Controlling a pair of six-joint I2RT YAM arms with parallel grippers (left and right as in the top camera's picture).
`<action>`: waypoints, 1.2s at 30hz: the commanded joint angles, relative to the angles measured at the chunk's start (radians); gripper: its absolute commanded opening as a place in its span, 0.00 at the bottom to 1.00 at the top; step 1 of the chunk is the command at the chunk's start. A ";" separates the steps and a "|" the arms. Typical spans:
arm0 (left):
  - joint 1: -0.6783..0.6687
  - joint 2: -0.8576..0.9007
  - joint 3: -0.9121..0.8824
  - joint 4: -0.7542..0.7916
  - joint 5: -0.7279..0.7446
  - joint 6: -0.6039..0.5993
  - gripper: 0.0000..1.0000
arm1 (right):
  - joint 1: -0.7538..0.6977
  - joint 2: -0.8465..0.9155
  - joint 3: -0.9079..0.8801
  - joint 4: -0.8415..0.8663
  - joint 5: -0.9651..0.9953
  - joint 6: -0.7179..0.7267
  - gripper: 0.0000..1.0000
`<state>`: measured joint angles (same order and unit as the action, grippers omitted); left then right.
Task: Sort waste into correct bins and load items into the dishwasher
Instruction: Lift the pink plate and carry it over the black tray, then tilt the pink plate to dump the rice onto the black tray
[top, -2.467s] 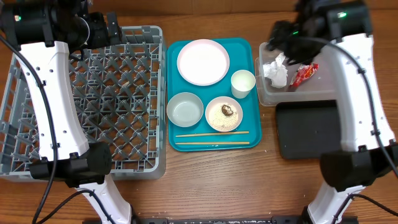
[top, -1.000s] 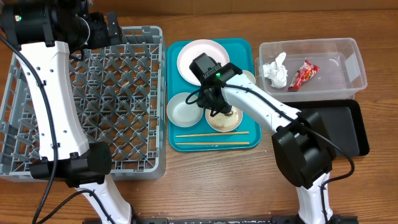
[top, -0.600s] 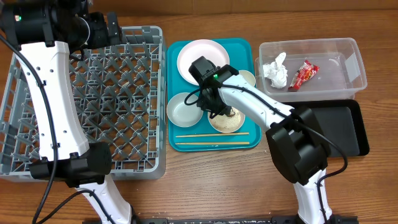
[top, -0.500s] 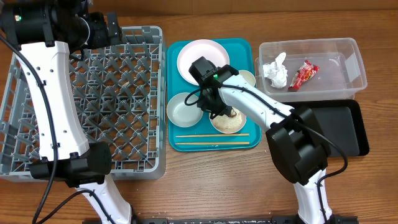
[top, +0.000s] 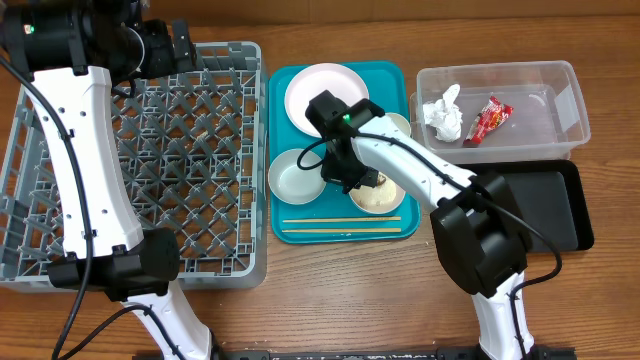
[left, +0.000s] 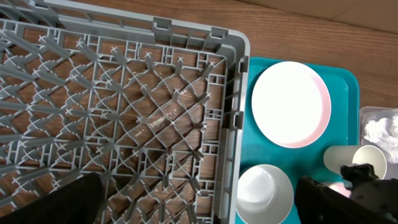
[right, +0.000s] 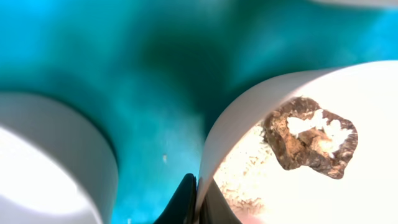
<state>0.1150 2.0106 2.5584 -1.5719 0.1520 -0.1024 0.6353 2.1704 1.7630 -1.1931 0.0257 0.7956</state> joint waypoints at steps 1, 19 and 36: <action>-0.003 -0.019 0.016 0.001 -0.006 -0.010 1.00 | -0.002 -0.010 0.093 -0.068 -0.054 -0.046 0.04; -0.003 -0.019 0.016 0.001 -0.006 -0.010 1.00 | -0.088 -0.391 0.237 -0.472 0.132 -0.244 0.04; -0.003 -0.019 0.016 0.001 -0.006 -0.010 1.00 | -0.593 -0.694 -0.296 -0.122 -0.384 -0.716 0.04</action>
<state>0.1150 2.0106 2.5584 -1.5719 0.1520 -0.1024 0.1101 1.5227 1.5356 -1.3453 -0.1646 0.2150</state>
